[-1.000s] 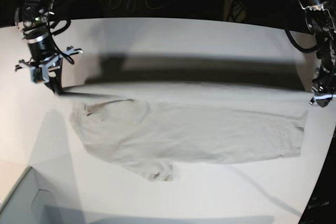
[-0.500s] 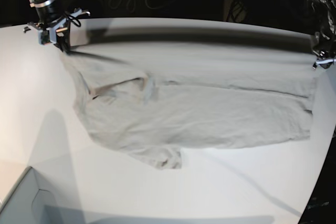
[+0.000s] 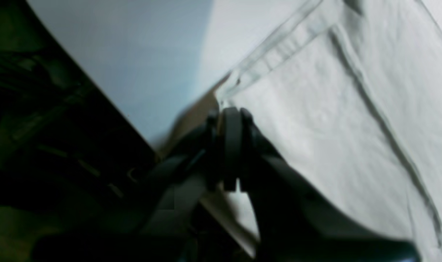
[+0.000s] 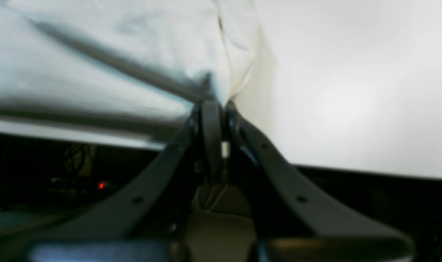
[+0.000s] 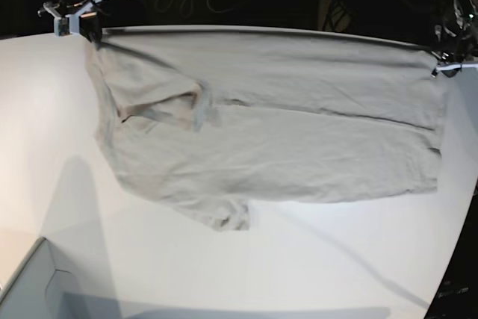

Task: Layout the t-shirt on the table in an organized manner, then fold the t-shirt properly
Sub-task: 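Lift and flick the shirt edge with both grippers to flatten it, then release the shirt and move both grippers to the hem corners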

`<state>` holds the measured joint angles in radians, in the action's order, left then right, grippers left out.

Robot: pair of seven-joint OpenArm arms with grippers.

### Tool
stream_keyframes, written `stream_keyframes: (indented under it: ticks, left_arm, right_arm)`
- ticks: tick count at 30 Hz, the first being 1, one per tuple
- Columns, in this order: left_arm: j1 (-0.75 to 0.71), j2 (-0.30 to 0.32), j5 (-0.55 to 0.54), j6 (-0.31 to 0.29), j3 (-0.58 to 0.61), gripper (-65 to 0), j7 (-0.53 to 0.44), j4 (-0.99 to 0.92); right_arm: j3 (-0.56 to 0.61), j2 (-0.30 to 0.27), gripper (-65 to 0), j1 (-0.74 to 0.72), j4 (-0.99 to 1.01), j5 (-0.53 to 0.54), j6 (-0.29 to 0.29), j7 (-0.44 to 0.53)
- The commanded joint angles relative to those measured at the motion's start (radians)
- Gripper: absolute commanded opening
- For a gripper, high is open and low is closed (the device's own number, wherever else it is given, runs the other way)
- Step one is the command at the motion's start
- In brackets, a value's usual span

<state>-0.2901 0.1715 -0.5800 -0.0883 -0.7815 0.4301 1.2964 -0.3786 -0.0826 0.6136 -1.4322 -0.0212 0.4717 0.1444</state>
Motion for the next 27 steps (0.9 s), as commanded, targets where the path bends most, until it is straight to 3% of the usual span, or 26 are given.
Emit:
stream_keyframes:
  ticks: [1, 6, 7, 11, 13, 15, 18, 21, 23, 27]
  left_arm:
    - [-0.002, 0.02, -0.005, -0.003, -0.006, -65.0, -0.023, 0.012]
    - [-0.002, 0.016, -0.005, -0.005, -0.006, -65.0, -0.023, 0.021]
    - [-0.001, 0.016, -0.005, -0.005, -0.006, -65.0, -0.023, 0.021]
    - [-0.001, 0.02, -0.005, -0.005, -0.006, -64.9, -0.021, 0.021]
    - [-0.001, 0.023, -0.005, -0.005, -0.006, -64.7, -0.021, 0.022]
    - [-0.001, 0.023, -0.007, -0.014, -0.006, -61.1, -0.021, 0.024]
    - [-0.011, 0.02, -0.033, -0.094, -0.006, -50.7, -0.021, 0.053]
    - [-0.034, 0.021, -0.074, -0.163, -0.006, -39.8, -0.021, 0.102]
    - [-0.048, 0.02, -0.093, -0.172, -0.008, -34.5, -0.021, 0.144]
    - [-0.05, 0.015, -0.11, -0.172, -0.039, -31.4, -0.023, 0.197]
  right_arm:
    - [-0.006, -0.01, -65.0, 0.016, -0.009, 0.011, -0.003, 0.028]
    - [0.0, -0.01, -65.0, 0.035, -0.011, 0.01, 0.002, 0.027]
    - [-0.001, -0.01, -64.7, 0.036, -0.011, 0.01, 0.026, 0.027]
    - [-0.007, -0.01, -51.0, 0.038, -0.011, 0.01, 0.16, 0.025]
    - [-0.007, -0.007, -43.1, 0.038, -0.012, 0.01, 0.172, 0.025]
    - [-0.009, -0.006, -36.0, 0.038, -0.015, 0.011, 0.172, 0.025]
    - [-0.047, 0.005, -30.7, 0.032, -0.017, 0.013, 0.172, 0.027]
    - [-0.116, 0.039, -30.7, 0.013, -0.032, 0.013, 0.178, 0.036]
    - [-0.158, 0.056, -30.7, 0.002, -0.045, 0.013, 0.178, 0.065]
    - [-0.202, 0.068, -30.5, -0.021, -0.048, 0.013, 0.178, 0.122]
